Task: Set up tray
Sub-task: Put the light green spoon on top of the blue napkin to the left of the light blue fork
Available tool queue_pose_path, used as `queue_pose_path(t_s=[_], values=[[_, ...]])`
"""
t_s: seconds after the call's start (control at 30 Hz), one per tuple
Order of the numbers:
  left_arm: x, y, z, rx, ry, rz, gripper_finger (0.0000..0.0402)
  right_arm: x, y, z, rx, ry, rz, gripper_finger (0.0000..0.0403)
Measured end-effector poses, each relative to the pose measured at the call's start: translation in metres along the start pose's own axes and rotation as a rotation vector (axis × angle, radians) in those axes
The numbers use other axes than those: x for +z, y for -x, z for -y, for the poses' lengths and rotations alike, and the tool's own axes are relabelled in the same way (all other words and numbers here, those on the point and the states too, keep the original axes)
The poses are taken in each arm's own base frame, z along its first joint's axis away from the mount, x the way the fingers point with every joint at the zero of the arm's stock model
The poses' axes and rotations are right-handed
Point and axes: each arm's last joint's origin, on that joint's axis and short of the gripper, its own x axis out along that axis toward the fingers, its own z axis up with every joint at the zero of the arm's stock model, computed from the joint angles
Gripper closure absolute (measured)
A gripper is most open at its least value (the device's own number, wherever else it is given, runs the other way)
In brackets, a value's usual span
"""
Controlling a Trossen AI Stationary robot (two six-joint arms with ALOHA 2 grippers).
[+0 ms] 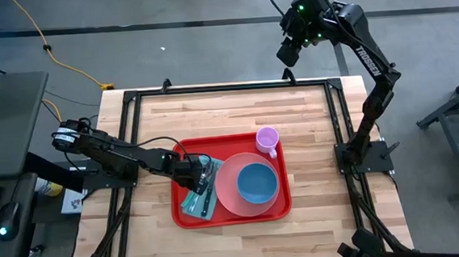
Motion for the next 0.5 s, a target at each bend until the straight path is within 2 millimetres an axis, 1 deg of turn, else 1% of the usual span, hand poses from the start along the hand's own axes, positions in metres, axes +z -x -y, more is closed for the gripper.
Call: queue_pose_path(t_s=[0.2, 0.5], values=[[0.0007, 0.0017, 0.0009, -0.009, 0.043, 0.017, 0.0362, 0.0, 0.0, 0.0, -0.001, 0.0, 0.0, 0.0249], [0.0007, 0.0072, 0.0002, -0.007, 0.045, 0.032, 0.0362, 0.0, 0.0, 0.0, -0.002, 0.008, -0.001, 0.0249]])
